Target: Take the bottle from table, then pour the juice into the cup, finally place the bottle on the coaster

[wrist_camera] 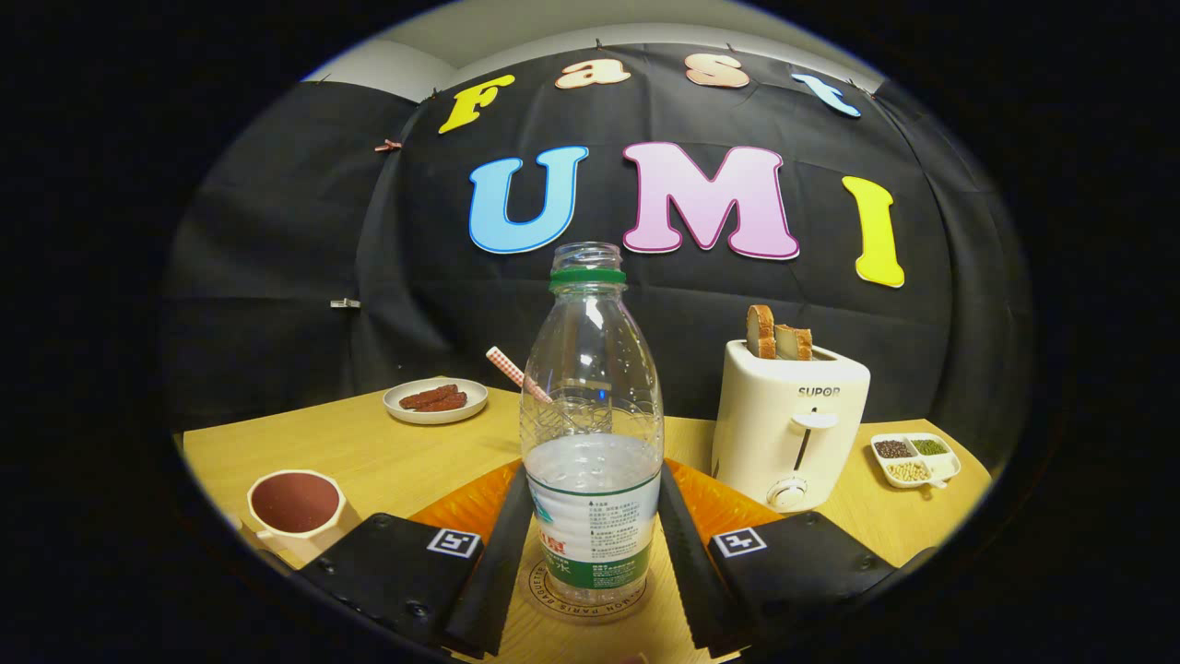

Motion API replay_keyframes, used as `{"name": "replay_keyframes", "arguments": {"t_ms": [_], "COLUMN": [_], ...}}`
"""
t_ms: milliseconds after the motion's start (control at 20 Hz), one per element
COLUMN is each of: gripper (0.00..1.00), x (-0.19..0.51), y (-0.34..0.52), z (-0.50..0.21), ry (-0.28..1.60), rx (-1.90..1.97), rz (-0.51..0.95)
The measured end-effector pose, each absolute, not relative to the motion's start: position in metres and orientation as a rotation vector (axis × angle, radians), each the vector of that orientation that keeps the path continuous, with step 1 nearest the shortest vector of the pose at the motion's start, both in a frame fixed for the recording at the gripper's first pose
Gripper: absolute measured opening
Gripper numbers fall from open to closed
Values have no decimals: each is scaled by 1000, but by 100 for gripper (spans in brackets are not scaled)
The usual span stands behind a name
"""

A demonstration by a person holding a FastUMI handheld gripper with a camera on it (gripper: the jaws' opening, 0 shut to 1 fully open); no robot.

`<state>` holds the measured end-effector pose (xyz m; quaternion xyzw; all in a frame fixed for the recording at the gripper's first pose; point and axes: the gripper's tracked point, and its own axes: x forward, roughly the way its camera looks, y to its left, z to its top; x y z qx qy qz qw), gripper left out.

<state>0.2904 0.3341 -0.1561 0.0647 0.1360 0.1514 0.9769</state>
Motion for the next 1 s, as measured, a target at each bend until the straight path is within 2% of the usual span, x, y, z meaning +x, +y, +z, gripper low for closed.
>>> {"name": "replay_keyframes", "arguments": {"t_ms": [400,500,550,600,1000], "gripper": [79,89,97,98,98], "x": [287,286,286,285,273], "y": [334,334,334,334,327], "z": [-163,-163,-164,-165,-166], "ry": [266,265,267,266,218], "rx": [119,135,145,156,151], "rz": [307,308,306,306,305]}}
